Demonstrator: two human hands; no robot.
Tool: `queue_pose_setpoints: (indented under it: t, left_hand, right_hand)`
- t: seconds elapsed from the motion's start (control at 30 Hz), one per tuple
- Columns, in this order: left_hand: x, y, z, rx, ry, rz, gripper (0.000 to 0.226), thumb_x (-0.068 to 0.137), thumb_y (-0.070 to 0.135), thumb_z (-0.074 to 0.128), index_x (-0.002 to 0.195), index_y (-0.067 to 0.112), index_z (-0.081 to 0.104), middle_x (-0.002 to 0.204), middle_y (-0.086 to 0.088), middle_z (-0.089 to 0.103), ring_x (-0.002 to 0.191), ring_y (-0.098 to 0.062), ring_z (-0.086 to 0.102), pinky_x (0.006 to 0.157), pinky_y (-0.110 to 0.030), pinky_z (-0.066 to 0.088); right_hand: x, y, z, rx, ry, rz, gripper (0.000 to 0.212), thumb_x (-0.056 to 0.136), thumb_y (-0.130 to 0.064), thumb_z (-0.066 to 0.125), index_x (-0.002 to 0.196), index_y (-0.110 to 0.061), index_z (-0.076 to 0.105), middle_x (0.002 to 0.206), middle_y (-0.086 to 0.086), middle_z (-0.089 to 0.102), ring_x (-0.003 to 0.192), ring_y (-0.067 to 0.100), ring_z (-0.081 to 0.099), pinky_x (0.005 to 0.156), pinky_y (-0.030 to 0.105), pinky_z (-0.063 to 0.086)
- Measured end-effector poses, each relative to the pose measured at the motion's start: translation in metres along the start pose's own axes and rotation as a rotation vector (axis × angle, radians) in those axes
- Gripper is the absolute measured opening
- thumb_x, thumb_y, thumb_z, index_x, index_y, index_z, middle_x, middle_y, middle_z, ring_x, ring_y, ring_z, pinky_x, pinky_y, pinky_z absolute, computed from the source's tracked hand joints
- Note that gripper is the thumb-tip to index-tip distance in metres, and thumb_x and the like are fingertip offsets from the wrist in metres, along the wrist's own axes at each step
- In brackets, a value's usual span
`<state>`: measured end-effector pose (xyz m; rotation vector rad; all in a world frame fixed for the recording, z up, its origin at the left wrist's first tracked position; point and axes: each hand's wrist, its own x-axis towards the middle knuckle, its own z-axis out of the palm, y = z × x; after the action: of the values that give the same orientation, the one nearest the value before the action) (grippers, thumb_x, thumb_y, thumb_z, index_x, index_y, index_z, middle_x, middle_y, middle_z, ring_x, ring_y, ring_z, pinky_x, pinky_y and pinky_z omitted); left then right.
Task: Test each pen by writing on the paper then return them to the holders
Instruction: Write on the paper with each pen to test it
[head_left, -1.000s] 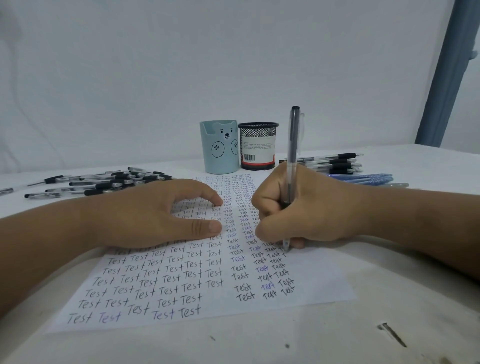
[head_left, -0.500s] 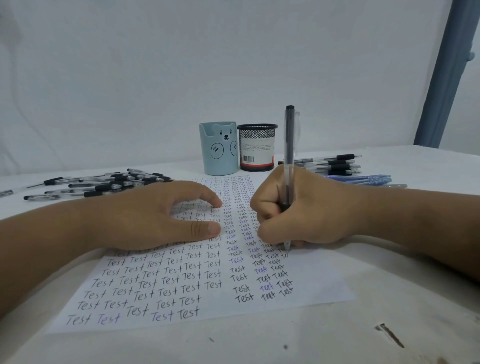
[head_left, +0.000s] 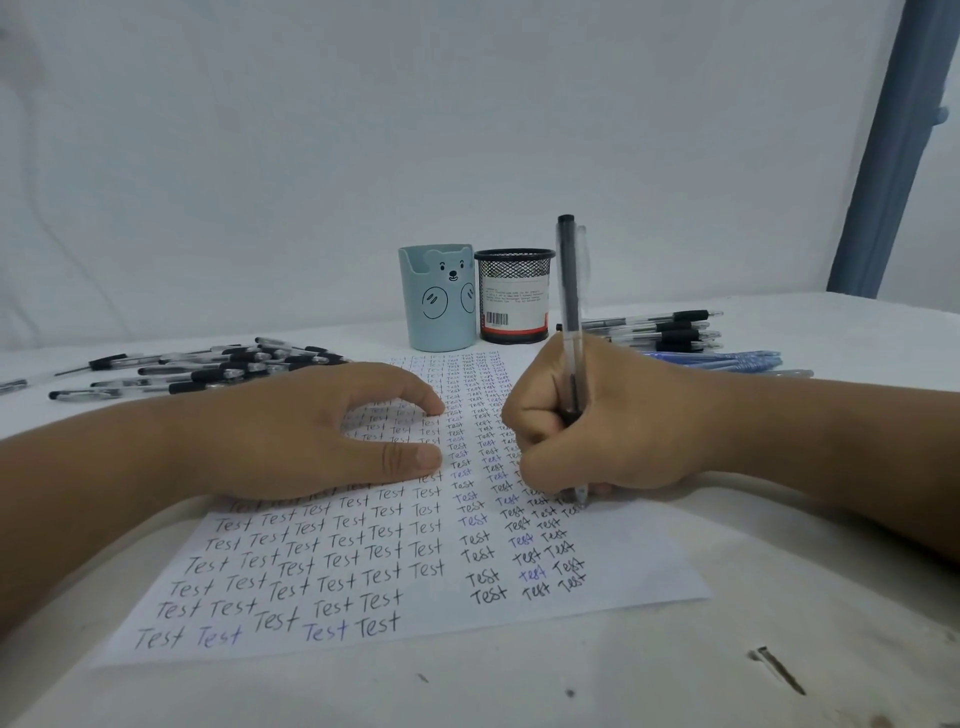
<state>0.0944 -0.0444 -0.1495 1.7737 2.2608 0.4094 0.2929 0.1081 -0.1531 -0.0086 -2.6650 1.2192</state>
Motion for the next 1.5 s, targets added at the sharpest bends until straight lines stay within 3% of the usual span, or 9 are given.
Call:
queue_pose_setpoints:
  t: [0.57,0.77,0.9,0.97,1.07,1.17,1.33,1.43,1.5]
  left_hand:
    - [0.0,0.001,-0.001,0.009,-0.018,-0.001,0.069,0.058,0.097,0.05,0.122,0.074,0.042,0.141,0.041,0.041,0.136,0.005,0.039,0.12,-0.038,0.03]
    - [-0.001,0.0,-0.002,-0.012,-0.024,0.002,0.072,0.055,0.098,0.051,0.122,0.074,0.043,0.14,0.041,0.042,0.135,0.006,0.039,0.119,-0.04,0.032]
    - [-0.001,-0.001,-0.001,-0.019,-0.024,0.006,0.072,0.056,0.098,0.051,0.123,0.073,0.044,0.142,0.042,0.041,0.136,0.006,0.038,0.12,-0.042,0.031]
    - [-0.001,-0.001,-0.001,-0.012,-0.02,0.01,0.072,0.056,0.098,0.051,0.123,0.073,0.044,0.142,0.042,0.041,0.136,0.005,0.038,0.12,-0.042,0.031]
    - [-0.001,-0.002,-0.001,0.001,-0.02,0.018,0.072,0.057,0.099,0.049,0.123,0.073,0.043,0.142,0.042,0.04,0.136,0.006,0.038,0.12,-0.041,0.031]
    - [-0.001,-0.003,-0.001,-0.017,-0.018,0.023,0.072,0.057,0.099,0.05,0.124,0.072,0.043,0.143,0.041,0.04,0.137,0.006,0.037,0.121,-0.041,0.03]
    - [0.0,-0.003,0.0,-0.016,-0.02,0.035,0.073,0.057,0.098,0.05,0.124,0.072,0.043,0.145,0.04,0.038,0.139,0.006,0.035,0.121,-0.04,0.028]
    - [0.0,-0.004,0.0,-0.016,-0.011,0.033,0.073,0.057,0.098,0.05,0.124,0.072,0.044,0.146,0.039,0.039,0.139,0.005,0.036,0.121,-0.04,0.028]
    - [0.0,-0.004,0.0,-0.02,0.0,0.033,0.071,0.058,0.097,0.051,0.124,0.071,0.045,0.145,0.038,0.04,0.138,0.005,0.036,0.121,-0.041,0.029]
  right_hand:
    - [0.001,0.004,-0.001,0.094,0.076,0.007,0.048,0.08,0.003,0.065,0.043,-0.015,0.041,0.044,0.007,0.033,0.039,0.018,0.03,0.043,0.022,0.03]
    - [0.012,0.005,-0.007,0.305,0.256,-0.012,0.052,0.101,-0.035,0.055,0.055,-0.015,0.042,0.058,0.009,0.046,0.054,0.022,0.041,0.052,0.031,0.03]
    - [0.012,0.004,-0.011,0.198,0.357,-0.072,0.048,0.083,-0.061,0.05,0.092,-0.014,0.05,0.049,0.002,0.043,0.04,0.019,0.035,0.046,0.026,0.03]
    - [0.011,0.004,-0.015,0.019,0.42,-0.092,0.045,0.086,-0.056,0.05,0.105,-0.016,0.052,0.047,0.0,0.05,0.035,0.016,0.039,0.041,0.023,0.034]
    - [0.012,0.005,-0.018,-0.341,0.484,-0.132,0.02,0.1,-0.036,0.056,0.094,-0.019,0.064,0.061,-0.006,0.062,0.046,0.006,0.046,0.05,0.019,0.039]
    - [0.013,0.008,-0.021,-0.545,0.475,-0.071,0.028,0.1,-0.029,0.057,0.08,-0.011,0.062,0.06,-0.007,0.048,0.057,0.006,0.041,0.055,0.016,0.034]
    - [0.012,0.01,-0.02,-0.463,0.453,0.03,0.037,0.103,-0.025,0.051,0.079,0.003,0.055,0.053,-0.008,0.034,0.052,0.007,0.032,0.053,0.015,0.032]
    - [0.013,0.013,-0.02,-0.42,0.458,0.02,0.034,0.1,-0.028,0.055,0.081,0.0,0.064,0.061,0.002,0.05,0.058,0.007,0.038,0.057,0.016,0.033]
    - [0.015,0.016,-0.021,-0.385,0.49,0.032,0.022,0.096,-0.03,0.063,0.087,-0.017,0.078,0.064,-0.019,0.062,0.06,-0.002,0.048,0.062,0.009,0.037]
